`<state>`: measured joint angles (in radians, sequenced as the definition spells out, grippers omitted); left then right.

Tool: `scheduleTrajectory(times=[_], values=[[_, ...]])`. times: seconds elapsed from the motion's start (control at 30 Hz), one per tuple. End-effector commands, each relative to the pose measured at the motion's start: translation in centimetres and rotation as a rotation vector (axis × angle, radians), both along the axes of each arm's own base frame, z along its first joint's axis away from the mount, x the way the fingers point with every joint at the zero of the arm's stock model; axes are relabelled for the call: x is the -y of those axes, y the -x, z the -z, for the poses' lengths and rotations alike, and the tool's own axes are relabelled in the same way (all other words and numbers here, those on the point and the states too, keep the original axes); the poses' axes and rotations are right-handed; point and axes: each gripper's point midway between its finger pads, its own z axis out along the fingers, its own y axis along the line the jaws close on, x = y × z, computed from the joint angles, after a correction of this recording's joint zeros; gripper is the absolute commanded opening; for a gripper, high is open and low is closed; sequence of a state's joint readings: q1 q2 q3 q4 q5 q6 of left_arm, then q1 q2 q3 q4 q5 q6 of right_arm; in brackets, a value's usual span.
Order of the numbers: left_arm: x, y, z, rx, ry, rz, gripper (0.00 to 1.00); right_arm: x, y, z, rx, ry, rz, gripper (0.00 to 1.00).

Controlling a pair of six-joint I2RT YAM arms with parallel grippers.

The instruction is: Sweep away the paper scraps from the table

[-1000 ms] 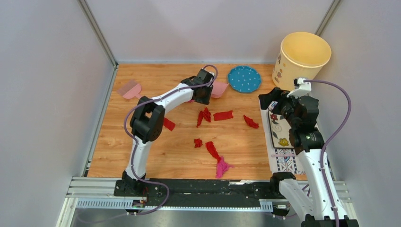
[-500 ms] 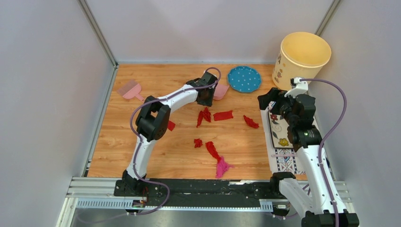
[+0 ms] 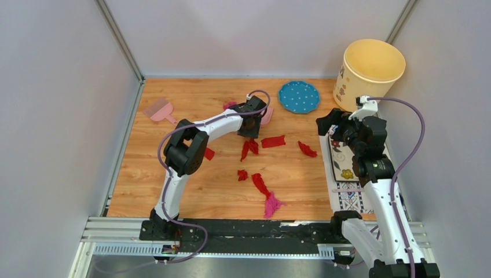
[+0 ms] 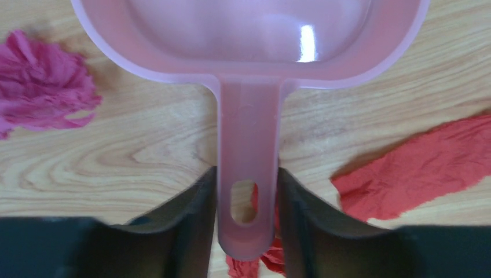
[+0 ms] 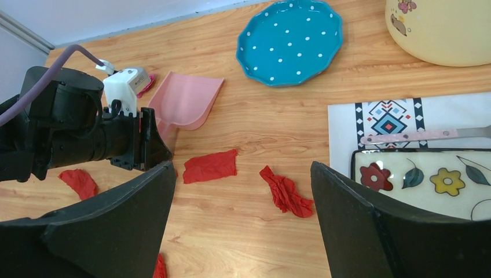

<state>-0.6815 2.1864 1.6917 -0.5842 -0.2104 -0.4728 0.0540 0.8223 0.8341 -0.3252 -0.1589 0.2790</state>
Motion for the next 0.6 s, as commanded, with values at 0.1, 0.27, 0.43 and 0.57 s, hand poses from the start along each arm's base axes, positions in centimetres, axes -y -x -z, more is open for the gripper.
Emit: scheduleTrajectory(times=[0.1,0.27,0.43,0.57], values=[[3.2,-1.6,-6.5,0.095,0.124,0.098,0.64,0.4,0.6,-1.4,0.05,0.027,0.011,0.91],[2.8,-1.9,-13.9,0.257,0.124,0.248,0.8,0.0,0.6,-1.9,0.057,0.019,-0.009,0.91],[-0.5,0.9,-19.8,0.357,0.163,0.518,0.99,-1.2,1.2,-2.8,0.073,0.015,-0.085,0.91],[-5.0,3.5,-22.2,0.368,0.214,0.774,0.99,-2.6,1.9,-2.8,0.097,0.008,-0.178,0.91]])
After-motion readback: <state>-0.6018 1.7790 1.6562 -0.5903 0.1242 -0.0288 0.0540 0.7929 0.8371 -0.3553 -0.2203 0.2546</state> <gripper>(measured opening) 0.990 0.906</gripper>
